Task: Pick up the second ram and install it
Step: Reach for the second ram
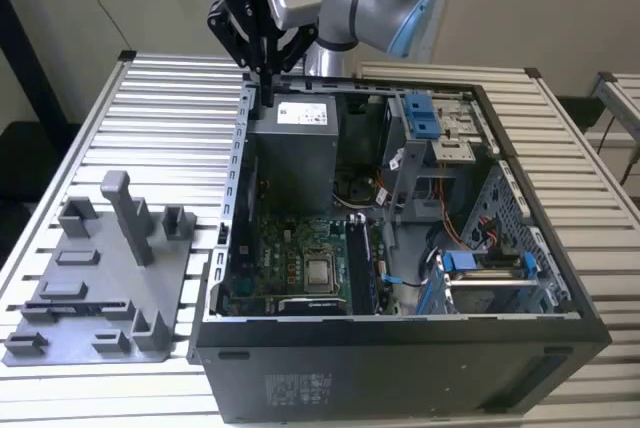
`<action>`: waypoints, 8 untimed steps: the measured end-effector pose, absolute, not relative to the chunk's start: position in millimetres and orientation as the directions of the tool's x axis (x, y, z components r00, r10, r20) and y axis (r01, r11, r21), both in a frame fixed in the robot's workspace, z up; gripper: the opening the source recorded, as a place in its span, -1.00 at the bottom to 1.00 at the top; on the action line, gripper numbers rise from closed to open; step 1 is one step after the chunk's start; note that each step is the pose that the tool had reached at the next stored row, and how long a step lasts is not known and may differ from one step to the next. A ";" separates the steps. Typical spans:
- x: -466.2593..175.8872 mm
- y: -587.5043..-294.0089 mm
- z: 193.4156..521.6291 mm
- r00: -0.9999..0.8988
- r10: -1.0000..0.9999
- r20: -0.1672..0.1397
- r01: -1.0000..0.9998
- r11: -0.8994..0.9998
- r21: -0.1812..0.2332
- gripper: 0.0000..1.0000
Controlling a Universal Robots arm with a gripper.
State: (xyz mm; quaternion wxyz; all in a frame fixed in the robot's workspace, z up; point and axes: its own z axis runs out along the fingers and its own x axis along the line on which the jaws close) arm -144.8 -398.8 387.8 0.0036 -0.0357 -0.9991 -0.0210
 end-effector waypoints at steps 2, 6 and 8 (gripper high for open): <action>-147.4 -398.8 386.7 -0.997 0.071 0.018 0.072 0.997 0.039 -0.79; -153.4 -399.2 384.1 -0.997 0.071 0.032 0.072 0.997 0.036 -0.79; -157.0 -399.4 382.7 -0.997 0.071 0.038 0.073 0.997 0.034 -0.79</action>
